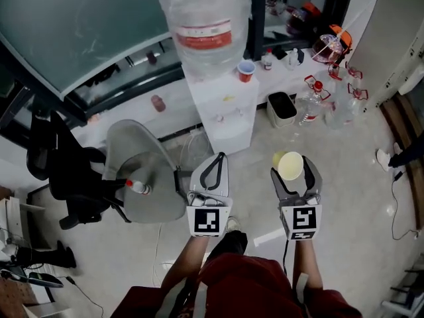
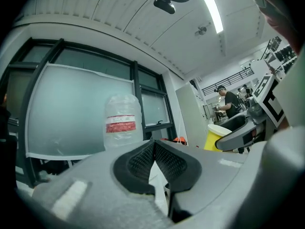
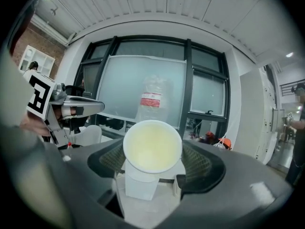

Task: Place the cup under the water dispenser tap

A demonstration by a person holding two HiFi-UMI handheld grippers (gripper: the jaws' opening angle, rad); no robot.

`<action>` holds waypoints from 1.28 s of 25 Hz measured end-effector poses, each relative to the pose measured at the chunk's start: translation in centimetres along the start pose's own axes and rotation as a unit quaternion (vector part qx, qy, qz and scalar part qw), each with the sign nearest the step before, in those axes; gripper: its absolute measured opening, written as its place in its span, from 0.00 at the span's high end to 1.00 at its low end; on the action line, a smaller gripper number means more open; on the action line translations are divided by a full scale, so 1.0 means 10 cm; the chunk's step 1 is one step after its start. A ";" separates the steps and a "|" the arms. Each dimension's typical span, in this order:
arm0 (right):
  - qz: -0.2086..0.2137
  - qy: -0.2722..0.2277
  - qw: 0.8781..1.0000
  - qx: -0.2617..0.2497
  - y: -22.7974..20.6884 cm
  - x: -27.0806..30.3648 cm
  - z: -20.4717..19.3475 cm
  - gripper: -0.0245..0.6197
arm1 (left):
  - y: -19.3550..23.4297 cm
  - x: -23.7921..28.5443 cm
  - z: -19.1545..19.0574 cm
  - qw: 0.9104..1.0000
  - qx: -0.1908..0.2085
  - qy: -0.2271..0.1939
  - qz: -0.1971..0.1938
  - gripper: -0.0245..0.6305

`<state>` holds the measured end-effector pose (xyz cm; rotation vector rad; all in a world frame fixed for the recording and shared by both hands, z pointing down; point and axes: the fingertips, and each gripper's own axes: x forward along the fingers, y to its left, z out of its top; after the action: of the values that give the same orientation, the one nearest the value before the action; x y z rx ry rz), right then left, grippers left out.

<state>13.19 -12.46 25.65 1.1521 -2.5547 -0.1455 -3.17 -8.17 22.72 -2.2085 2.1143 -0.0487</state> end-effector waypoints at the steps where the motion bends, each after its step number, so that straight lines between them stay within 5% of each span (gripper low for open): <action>1: 0.005 0.002 1.000 -0.001 0.02 0.12 -0.01 0.41 | 0.08 0.06 -0.06 1.000 -0.002 0.004 0.004 0.97; 8: 0.045 0.023 0.999 -0.005 0.21 0.82 -0.15 0.41 | 0.51 0.37 -0.47 0.999 -0.008 0.014 0.031 0.97; 19: 0.114 0.071 0.991 0.007 0.23 1.58 -0.69 0.41 | 0.56 0.76 -1.07 0.997 -0.036 0.035 0.061 0.97; 32: 0.227 0.113 0.967 0.000 0.10 2.52 -1.45 0.41 | 0.53 1.41 -1.83 0.987 -0.023 0.089 0.133 0.97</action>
<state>1.88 -29.91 46.01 0.5216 -2.5299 0.0922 -9.30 -23.21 40.04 -1.9923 2.5111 -0.1867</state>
